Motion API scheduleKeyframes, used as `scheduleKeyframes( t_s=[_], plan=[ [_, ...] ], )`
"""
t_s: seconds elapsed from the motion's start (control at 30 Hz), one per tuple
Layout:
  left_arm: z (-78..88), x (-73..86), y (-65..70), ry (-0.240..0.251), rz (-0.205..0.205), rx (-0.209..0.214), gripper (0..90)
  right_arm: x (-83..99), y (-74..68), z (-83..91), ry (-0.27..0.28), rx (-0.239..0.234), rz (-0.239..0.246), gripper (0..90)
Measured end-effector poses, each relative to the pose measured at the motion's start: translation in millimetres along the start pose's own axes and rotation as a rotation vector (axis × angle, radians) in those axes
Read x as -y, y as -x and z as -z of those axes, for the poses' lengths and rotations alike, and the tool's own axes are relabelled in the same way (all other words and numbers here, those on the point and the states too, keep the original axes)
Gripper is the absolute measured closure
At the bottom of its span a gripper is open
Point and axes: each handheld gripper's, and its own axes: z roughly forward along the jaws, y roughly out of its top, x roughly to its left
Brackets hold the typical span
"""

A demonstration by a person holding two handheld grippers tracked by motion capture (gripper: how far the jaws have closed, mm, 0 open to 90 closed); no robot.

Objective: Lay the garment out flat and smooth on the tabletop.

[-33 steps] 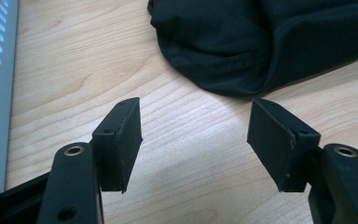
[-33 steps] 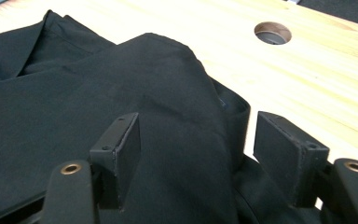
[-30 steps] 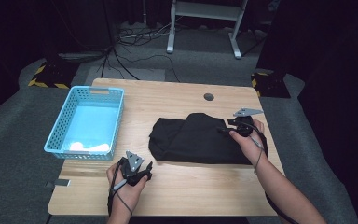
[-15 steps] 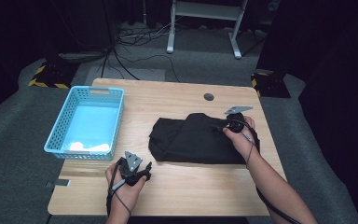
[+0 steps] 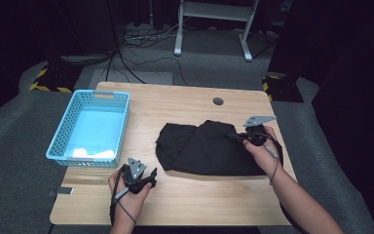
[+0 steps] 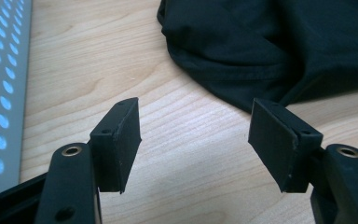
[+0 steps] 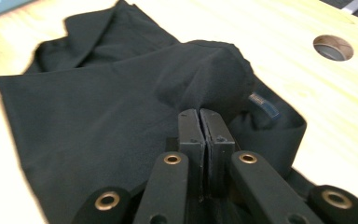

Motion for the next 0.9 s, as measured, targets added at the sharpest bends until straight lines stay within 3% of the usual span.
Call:
scheduleKeyframes(
  t_s=[0.2,0.47,0.57,0.67,0.9],
  plan=[
    [-1.5,1.0,-3.4,-0.003,0.010,-0.002,34.0,19.0,-18.0,22.4,0.005,-0.042,-0.001,88.1],
    [-3.0,0.6,-2.0,-0.009,0.005,-0.001,34.0,50.3,-30.5,40.7,-0.039,-0.069,-0.012,85.9],
    [-4.5,1.2,-0.8,-0.012,0.005,0.000,34.0,55.6,-30.4,43.3,-0.080,-0.050,-0.039,61.7],
    [-4.5,1.1,0.0,-0.012,0.007,0.001,34.0,53.9,-29.1,43.5,-0.028,-0.004,-0.041,40.5],
    [-3.7,1.6,-1.5,-0.015,0.007,0.001,33.9,36.5,-23.6,27.7,0.006,0.026,0.007,34.0]
  ],
)
